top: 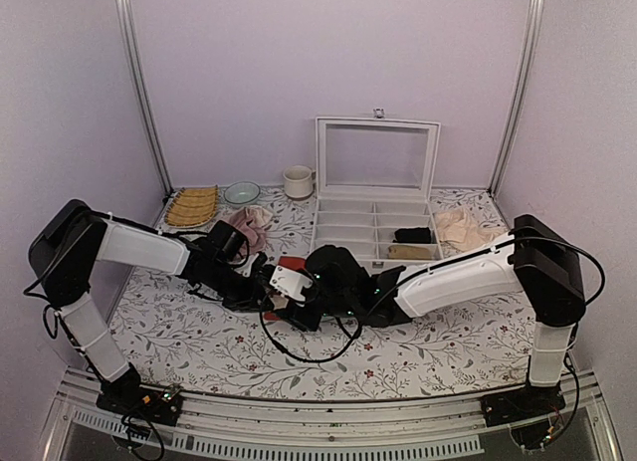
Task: Roll the underwear
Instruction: Roll the underwear at the center of the board.
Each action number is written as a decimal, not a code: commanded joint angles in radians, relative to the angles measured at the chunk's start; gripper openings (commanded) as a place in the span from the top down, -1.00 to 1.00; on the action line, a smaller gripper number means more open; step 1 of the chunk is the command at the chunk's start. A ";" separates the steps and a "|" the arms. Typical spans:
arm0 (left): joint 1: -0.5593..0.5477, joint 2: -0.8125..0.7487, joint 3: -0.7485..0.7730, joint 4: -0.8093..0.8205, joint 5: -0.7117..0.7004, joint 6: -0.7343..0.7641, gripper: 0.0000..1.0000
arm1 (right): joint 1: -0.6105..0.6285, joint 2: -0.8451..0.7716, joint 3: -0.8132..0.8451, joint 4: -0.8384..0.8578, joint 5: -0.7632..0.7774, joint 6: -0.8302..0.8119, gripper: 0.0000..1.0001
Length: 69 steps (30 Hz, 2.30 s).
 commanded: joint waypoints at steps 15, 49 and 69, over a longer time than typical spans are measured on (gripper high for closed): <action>-0.014 0.028 0.027 -0.025 -0.010 0.018 1.00 | 0.006 0.139 0.057 -0.001 -0.045 -0.011 -0.11; -0.014 0.026 0.023 -0.035 -0.009 0.019 1.00 | -0.043 0.241 0.011 0.030 -0.071 0.052 -0.02; -0.014 0.029 0.036 -0.053 -0.009 0.027 1.00 | -0.079 0.265 -0.001 0.044 -0.069 0.079 0.09</action>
